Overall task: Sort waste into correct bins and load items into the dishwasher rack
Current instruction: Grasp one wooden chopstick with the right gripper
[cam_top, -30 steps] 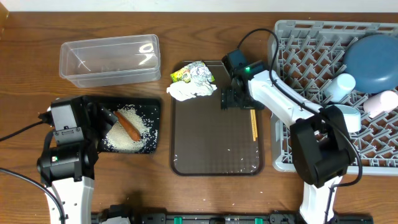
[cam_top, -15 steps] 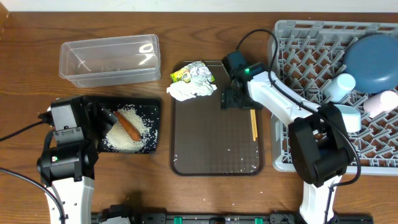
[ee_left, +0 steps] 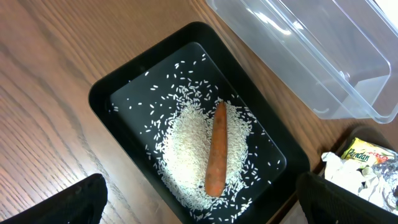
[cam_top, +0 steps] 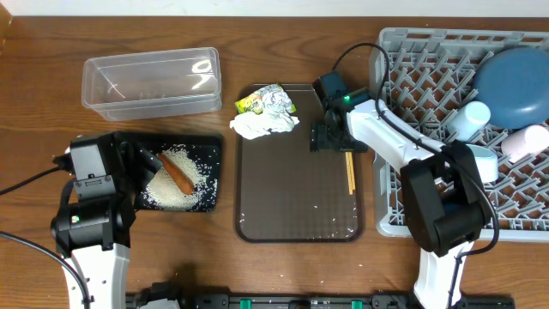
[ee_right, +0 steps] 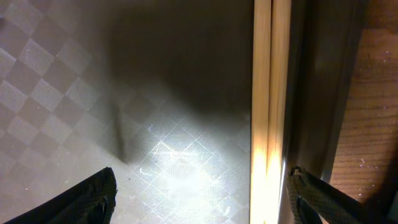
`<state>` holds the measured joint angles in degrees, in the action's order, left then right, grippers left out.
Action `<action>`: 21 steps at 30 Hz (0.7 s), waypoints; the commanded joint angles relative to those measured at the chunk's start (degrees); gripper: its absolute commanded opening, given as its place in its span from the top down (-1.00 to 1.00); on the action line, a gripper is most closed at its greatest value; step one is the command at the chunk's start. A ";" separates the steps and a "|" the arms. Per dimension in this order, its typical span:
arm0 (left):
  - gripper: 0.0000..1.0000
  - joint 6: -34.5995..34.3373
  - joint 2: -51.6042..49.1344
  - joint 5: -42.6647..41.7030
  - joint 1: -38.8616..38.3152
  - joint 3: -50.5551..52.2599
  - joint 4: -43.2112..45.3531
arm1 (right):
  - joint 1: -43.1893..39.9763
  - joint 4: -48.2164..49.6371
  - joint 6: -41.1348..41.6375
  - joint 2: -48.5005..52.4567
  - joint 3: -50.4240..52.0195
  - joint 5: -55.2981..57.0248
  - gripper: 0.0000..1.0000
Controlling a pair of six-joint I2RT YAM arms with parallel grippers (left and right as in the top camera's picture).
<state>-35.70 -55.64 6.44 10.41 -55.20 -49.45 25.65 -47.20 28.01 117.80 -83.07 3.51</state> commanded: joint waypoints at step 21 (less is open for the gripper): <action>-0.98 0.74 -0.11 1.14 0.17 -0.04 -0.02 | 1.01 4.92 -0.85 0.46 4.81 -1.25 -0.69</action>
<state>-35.70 -55.64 6.44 10.41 -55.20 -49.45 25.87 -42.52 27.73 117.69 -79.64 3.46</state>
